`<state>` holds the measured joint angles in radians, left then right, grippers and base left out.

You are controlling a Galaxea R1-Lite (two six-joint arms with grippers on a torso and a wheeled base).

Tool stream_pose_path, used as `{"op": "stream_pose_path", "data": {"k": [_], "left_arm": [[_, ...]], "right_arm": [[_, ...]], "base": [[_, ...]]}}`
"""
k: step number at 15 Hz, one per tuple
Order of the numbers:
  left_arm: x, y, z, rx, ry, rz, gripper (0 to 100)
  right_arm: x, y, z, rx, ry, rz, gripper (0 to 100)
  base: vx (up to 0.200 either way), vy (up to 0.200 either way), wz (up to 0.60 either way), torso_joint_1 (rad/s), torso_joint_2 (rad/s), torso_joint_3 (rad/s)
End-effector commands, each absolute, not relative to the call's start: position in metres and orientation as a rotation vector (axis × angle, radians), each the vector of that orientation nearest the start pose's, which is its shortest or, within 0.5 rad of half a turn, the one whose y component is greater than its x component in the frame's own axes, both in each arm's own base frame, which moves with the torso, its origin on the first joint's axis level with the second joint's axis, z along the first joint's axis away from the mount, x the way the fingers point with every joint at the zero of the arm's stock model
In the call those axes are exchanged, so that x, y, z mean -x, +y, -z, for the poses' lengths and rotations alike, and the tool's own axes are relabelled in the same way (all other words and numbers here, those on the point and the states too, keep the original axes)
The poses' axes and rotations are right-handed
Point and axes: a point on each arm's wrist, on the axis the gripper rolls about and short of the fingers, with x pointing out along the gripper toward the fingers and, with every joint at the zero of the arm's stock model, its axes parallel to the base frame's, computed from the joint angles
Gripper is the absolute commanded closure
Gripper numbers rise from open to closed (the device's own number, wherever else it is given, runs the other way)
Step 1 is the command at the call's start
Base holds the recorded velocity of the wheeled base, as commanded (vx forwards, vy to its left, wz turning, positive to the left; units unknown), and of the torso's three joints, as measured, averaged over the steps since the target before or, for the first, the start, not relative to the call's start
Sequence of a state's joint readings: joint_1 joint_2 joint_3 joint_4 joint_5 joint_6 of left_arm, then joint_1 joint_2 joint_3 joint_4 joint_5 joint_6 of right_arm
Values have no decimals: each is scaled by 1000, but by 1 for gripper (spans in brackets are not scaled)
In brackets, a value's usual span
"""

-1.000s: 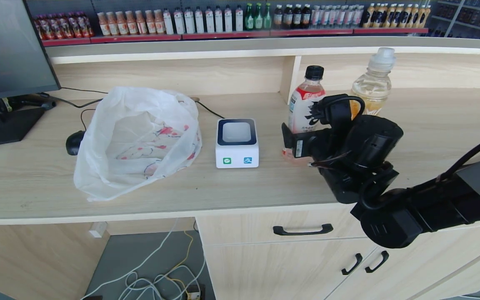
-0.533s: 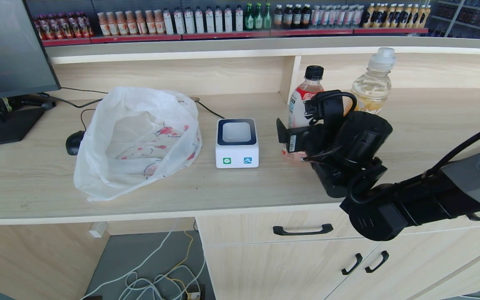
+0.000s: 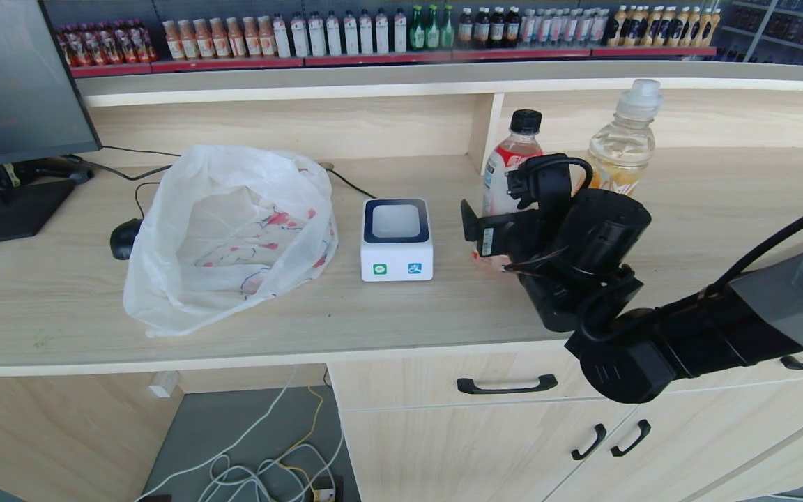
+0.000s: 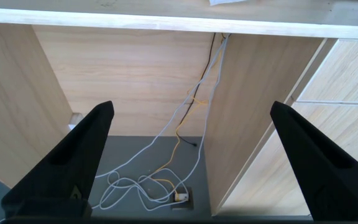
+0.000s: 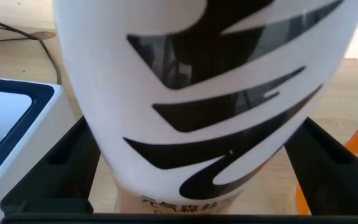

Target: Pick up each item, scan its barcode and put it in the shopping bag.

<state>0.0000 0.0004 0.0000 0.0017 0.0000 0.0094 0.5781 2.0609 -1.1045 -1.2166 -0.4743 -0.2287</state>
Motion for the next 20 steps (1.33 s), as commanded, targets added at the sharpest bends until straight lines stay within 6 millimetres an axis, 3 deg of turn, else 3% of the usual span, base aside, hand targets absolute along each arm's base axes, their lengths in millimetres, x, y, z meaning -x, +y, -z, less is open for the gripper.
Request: {"op": "stream_pose_path", "data": {"k": [1, 2, 3, 13, 17, 20], "left_arm": [[23, 0, -75, -9, 2, 0, 0], [23, 0, -75, -9, 2, 0, 0], [23, 0, -75, -9, 2, 0, 0], [23, 0, -75, -9, 2, -2, 0], [23, 0, -75, -9, 2, 0, 0], [23, 0, -75, -9, 2, -2, 0]], "right_arm": [[-341, 210, -192, 94, -240, -77, 0], [-342, 212, -192, 85, -254, -77, 0], [-343, 212, -192, 81, -260, -76, 100], [-329, 211, -212, 61, -302, -107, 100], [-306, 200, -221, 66, -301, -129, 100], [-287, 209, -236, 38, -337, -182, 100]], "base": [[0, 0, 0, 0, 0, 0], [0, 0, 0, 0, 0, 0], [0, 0, 0, 0, 0, 0], [0, 0, 0, 0, 0, 0], [0, 0, 0, 0, 0, 0], [0, 0, 0, 0, 0, 0]]}}
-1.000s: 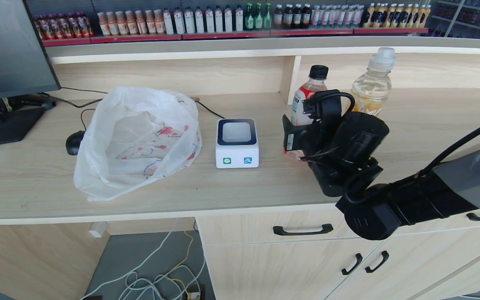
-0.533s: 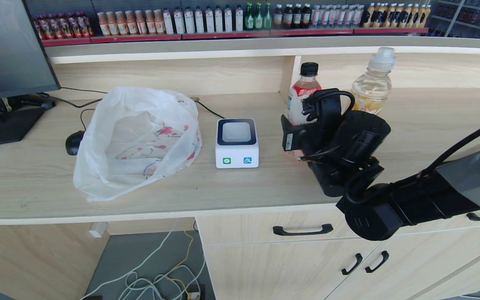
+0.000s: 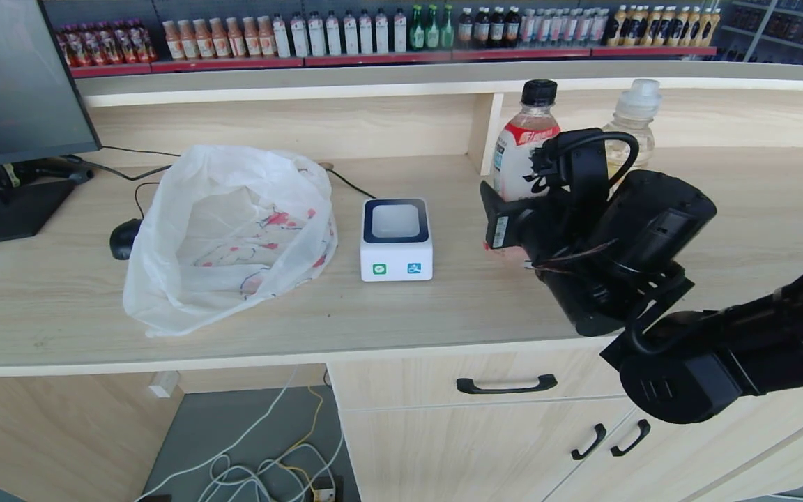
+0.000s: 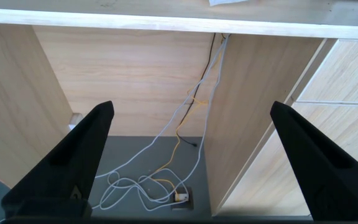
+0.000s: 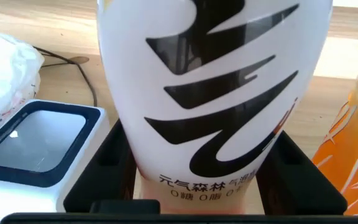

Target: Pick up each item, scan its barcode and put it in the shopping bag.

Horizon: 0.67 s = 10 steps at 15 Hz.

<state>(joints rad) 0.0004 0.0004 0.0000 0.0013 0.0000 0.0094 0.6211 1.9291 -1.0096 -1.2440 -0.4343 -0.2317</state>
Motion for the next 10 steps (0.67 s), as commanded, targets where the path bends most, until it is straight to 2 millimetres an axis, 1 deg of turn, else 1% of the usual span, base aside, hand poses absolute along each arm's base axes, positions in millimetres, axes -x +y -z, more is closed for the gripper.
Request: {"op": "stream_pose_path", "data": {"k": [1, 3, 5, 7, 10], "left_arm": [[23, 0, -75, -9, 2, 0, 0], [23, 0, -75, -9, 2, -2, 0], [23, 0, -75, -9, 2, 0, 0], [23, 0, -75, -9, 2, -2, 0], [23, 0, -75, -9, 2, 0, 0]], "right_arm": [[-275, 215, -237, 33, -338, -215, 100], [-259, 219, -235, 35, -325, -257, 100], [-249, 216, -238, 34, -324, -271, 100], [-236, 205, -237, 41, -314, -274, 100], [-204, 176, -235, 51, -292, -277, 100]], "base": [[0, 0, 0, 0, 0, 0], [0, 0, 0, 0, 0, 0], [0, 0, 0, 0, 0, 0], [0, 0, 0, 0, 0, 0], [0, 0, 0, 0, 0, 0]]}}
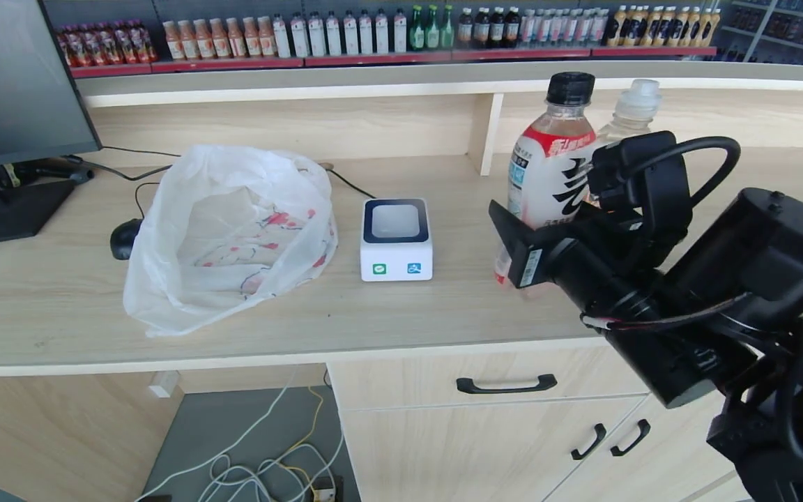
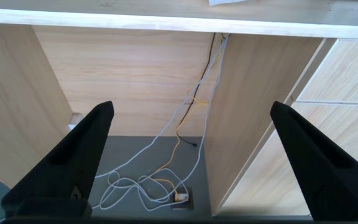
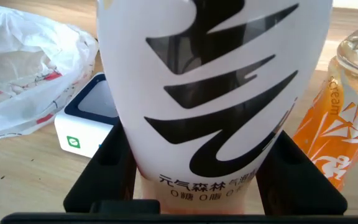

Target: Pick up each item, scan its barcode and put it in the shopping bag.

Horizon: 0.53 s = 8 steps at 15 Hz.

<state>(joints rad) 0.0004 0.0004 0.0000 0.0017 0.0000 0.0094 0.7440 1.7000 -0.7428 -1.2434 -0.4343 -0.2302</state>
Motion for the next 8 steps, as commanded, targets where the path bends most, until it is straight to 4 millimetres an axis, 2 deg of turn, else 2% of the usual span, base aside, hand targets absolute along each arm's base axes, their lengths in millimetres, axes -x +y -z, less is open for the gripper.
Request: {"op": "stream_pose_path", "data": {"k": [1, 4, 8], "left_arm": [[23, 0, -75, -9, 2, 0, 0], [23, 0, -75, -9, 2, -2, 0], [23, 0, -75, -9, 2, -2, 0]], "right_arm": [[-193, 166, -232, 59, -283, -278, 100], [-168, 143, -226, 64, -271, -280, 100], [-151, 127, -219, 72, -259, -280, 100]], "base": [[0, 0, 0, 0, 0, 0], [0, 0, 0, 0, 0, 0], [0, 0, 0, 0, 0, 0]]}}
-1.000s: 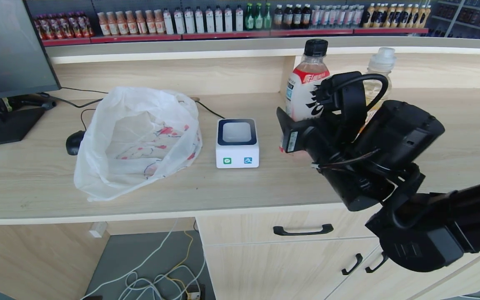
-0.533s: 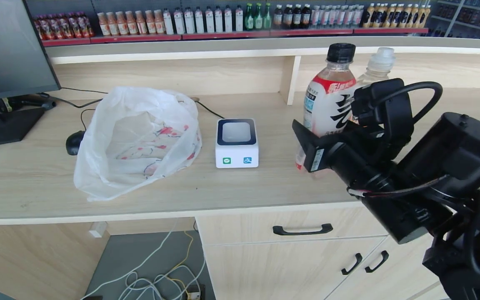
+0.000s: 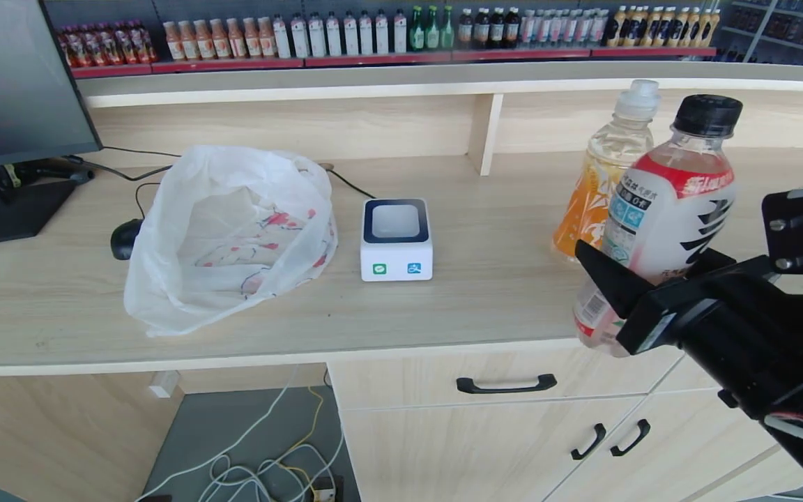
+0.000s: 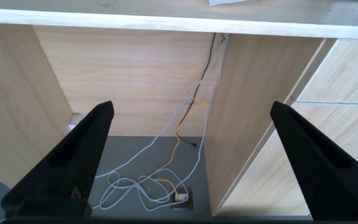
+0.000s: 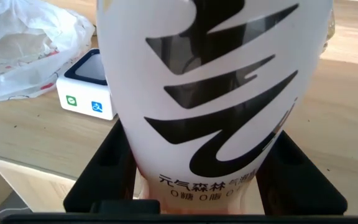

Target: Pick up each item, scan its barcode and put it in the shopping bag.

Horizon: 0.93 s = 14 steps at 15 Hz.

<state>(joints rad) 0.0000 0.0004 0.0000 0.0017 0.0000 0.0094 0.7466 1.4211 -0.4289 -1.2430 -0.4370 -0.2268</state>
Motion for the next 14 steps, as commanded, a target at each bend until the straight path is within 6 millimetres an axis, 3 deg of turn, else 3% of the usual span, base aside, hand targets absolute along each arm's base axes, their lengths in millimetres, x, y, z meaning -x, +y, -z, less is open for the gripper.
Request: {"op": "stream_pose_path", "data": {"k": [1, 5, 8, 12, 14], "left_arm": [[23, 0, -75, -9, 2, -2, 0], [23, 0, -75, -9, 2, -2, 0], [23, 0, -75, -9, 2, -2, 0], [23, 0, -75, -9, 2, -2, 0], [23, 0, -75, -9, 2, 0, 0]], "right_arm": [[-148, 124, -215, 79, -249, -278, 100], [-143, 119, -217, 53, -258, -281, 100], [-140, 118, -208, 16, -222, -315, 100], [-137, 122, -205, -52, -205, -460, 100], [-136, 126, -202, -54, -198, -614, 100]], "base": [[0, 0, 0, 0, 0, 0], [0, 0, 0, 0, 0, 0], [0, 0, 0, 0, 0, 0], [0, 0, 0, 0, 0, 0], [0, 0, 0, 0, 0, 0]]}}
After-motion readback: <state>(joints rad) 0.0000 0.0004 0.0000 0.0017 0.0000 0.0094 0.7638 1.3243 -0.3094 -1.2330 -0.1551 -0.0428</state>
